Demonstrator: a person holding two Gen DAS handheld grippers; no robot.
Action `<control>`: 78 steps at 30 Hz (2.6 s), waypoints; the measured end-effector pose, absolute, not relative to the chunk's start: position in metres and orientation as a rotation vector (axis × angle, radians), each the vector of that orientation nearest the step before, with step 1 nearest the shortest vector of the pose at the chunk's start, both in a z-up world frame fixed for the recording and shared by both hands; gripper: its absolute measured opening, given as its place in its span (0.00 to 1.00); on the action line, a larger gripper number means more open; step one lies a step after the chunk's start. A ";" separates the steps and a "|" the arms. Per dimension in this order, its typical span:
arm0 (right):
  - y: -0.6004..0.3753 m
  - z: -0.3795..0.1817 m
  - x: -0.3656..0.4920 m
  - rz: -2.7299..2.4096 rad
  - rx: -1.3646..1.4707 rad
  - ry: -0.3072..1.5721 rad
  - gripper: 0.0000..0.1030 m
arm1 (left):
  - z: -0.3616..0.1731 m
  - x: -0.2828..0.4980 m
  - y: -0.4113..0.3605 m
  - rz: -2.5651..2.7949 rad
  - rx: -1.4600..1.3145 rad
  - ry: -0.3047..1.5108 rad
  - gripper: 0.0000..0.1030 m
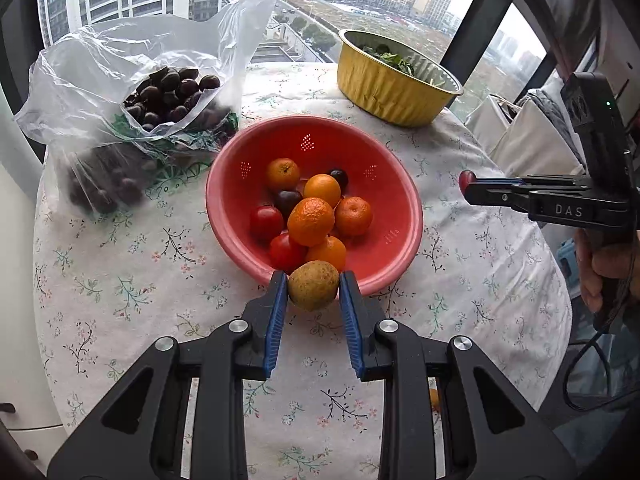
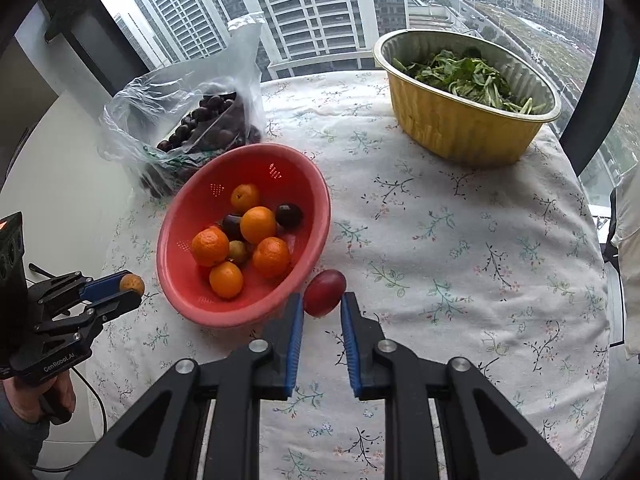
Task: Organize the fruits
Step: 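Carry the held brown fruit and grape over the red colander, then open both tools to drop the fruits into the colander, then move both open tools back to the last brown fruit and grape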
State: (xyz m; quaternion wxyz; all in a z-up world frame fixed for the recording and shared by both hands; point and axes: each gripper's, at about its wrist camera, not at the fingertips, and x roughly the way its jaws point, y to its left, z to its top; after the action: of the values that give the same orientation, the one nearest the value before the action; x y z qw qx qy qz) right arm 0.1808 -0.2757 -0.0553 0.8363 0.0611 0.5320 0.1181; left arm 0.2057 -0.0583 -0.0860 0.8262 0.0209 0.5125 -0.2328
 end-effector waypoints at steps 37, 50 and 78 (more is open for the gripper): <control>-0.198 -0.121 0.235 0.396 0.025 1.295 0.22 | -0.154 0.247 -0.109 -0.489 0.077 1.188 0.25; -0.197 -0.121 0.231 0.380 0.022 1.289 0.28 | -0.132 0.230 -0.105 -0.494 0.064 1.158 0.52; -0.215 -0.135 0.048 0.294 0.088 1.367 0.54 | -0.144 0.085 -0.050 -0.466 0.070 1.231 0.99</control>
State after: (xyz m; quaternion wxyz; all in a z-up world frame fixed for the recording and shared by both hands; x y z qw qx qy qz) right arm 0.0478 -0.2148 -0.1354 0.7646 0.0405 0.6288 0.1352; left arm 0.0848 -0.0500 -0.1436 0.7906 0.0324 0.5718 -0.2165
